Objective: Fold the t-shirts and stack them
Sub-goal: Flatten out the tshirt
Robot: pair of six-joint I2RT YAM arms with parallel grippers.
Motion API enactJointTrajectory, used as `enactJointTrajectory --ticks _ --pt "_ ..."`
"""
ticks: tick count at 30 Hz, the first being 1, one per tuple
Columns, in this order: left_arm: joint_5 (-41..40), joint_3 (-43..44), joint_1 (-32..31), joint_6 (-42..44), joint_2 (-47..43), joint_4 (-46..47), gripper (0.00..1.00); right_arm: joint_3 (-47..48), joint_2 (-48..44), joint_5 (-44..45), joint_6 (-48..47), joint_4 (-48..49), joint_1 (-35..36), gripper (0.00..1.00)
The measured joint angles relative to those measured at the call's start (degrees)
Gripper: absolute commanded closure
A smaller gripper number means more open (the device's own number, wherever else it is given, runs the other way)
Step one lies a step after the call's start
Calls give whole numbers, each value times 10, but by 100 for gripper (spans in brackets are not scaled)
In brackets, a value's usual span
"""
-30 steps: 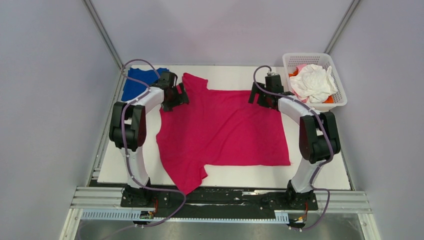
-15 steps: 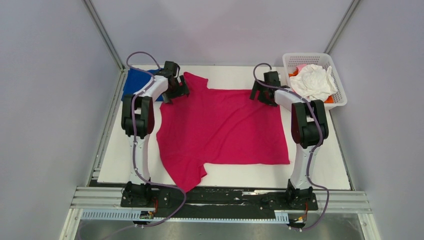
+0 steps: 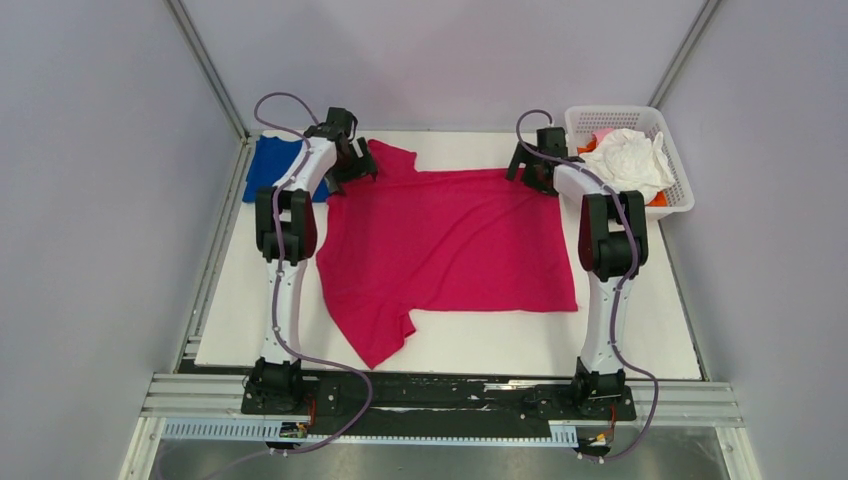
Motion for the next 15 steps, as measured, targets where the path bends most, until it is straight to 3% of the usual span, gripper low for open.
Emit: enactJointTrajectory --ticks 8,15 --pt "22 9 2 8 4 4 0 7 -1 -19 -1 -10 -8 0" --pt "9 -159 -28 32 -115 35 0 -75 -115 -33 0 -27 0 0"
